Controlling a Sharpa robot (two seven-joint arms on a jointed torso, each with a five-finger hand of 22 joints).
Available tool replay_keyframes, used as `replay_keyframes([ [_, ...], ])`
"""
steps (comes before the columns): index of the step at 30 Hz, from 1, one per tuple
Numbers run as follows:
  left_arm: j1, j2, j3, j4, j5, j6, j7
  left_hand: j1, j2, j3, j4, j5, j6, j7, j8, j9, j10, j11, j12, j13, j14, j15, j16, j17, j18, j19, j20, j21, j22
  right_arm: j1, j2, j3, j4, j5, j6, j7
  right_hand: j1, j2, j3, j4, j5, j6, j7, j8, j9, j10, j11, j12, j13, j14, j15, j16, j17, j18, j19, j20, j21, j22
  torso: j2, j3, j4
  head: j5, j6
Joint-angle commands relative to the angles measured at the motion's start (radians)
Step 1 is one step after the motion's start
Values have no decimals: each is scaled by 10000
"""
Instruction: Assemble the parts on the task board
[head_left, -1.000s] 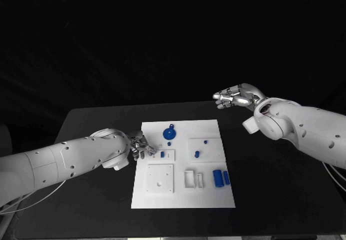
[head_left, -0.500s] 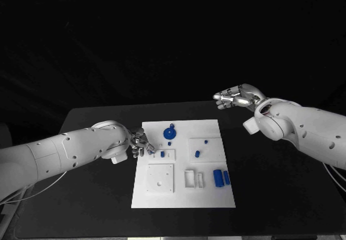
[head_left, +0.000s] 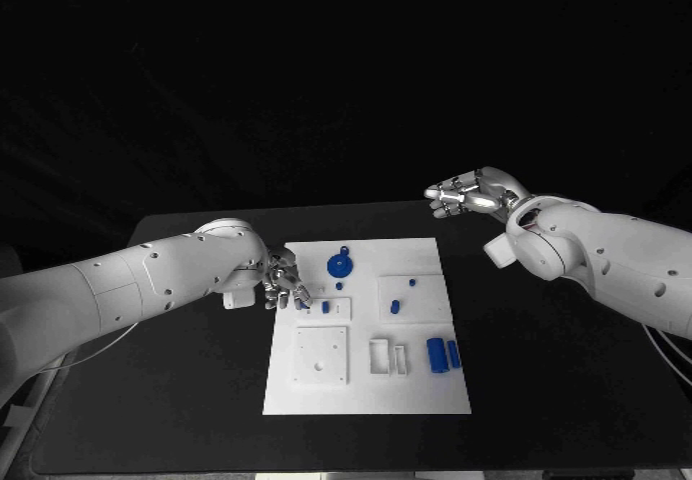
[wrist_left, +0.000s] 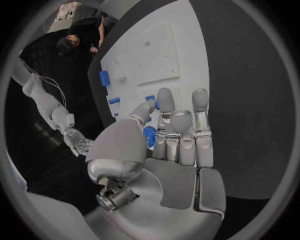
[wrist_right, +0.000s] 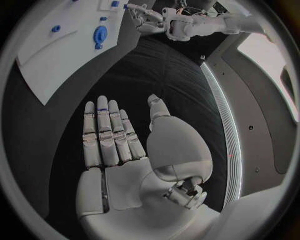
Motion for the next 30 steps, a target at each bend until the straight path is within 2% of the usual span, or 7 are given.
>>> replay_keyframes([
  [1, 21, 102, -4, -37, -582, 635, -170, 451, 360, 1046, -985, -21, -1, -29, 51, 28, 448, -173, -36, 14, -70, -18, -36, -10, 78, -64, 14, 60, 199, -7, 26, 6, -5, -11, 161, 66, -47, 2, 11, 19, 62, -60, -18, -9, -16, -37, 1, -31, -8, -48, 4, -52, -13, -72, -77, -18, -7, -16, -3, 4, 14, -13, -8],
  [8, 25, 283, -18, -63, -1010, 65, -181, 465, 343, 1031, -964, -10, -1, -35, 52, 98, 449, -180, -18, 46, -39, -26, 5, 35, 89, -39, 11, 84, 195, -11, 41, 6, 0, -10, 159, 73, -54, 6, 10, 4, 72, -77, -16, -10, -17, -36, 3, -30, -8, -50, 4, -53, -13, -71, -80, -17, -8, -17, -5, 4, 23, -16, -13],
  [13, 24, 364, -25, -77, -1222, -257, -182, 468, 334, 1032, -961, -8, 5, -38, 51, 119, 451, -187, -8, 58, -20, -32, 14, 46, 91, -22, 6, 90, 193, -13, 49, 6, 2, -9, 157, 78, -54, 6, 10, 4, 72, -77, -16, -10, -17, -36, 3, -30, -8, -50, 4, -53, -13, -71, -80, -17, -8, -17, -5, 4, -2, -2, -16],
  [18, 22, 450, -34, -136, -1296, -305, -180, 468, 334, 1032, -961, -8, 5, -38, 51, 119, 451, -187, -8, 58, -20, -32, 14, 46, 91, -22, 6, 90, 193, -13, 55, 6, 3, -9, 156, 77, -54, 6, 10, 4, 72, -77, -16, -10, -17, -36, 3, -30, -8, -50, 4, -53, -13, -71, -80, -17, -8, -17, -3, 11, -5, -17, -28],
  [24, 8, 568, -58, -235, -1319, -183, -169, 477, 324, 1036, -950, -12, 0, -40, 46, 156, 450, -188, -3, 73, -15, -32, 4, 30, 88, -15, 5, 90, 190, -13, 67, 6, 4, -8, 156, 76, -54, 6, 10, 4, 72, -77, -16, -10, -17, -36, 3, -30, -8, -50, 4, -53, -13, -71, -80, -17, -8, -17, 10, -4, 1, -33, -38],
  [30, -1, 613, -97, -306, -1325, -60, -169, 489, 322, 1038, -944, -11, -5, -39, 47, 174, 450, -186, -12, 75, -16, -30, 6, 35, 85, -22, 6, 86, 191, -13, 65, 6, 10, -8, 152, 76, -54, 6, 10, 4, 72, -77, -16, -10, -17, -36, 3, -30, -8, -50, 4, -53, -13, -71, -80, -17, -8, -17, -1, 1, 6, -46, -62],
])
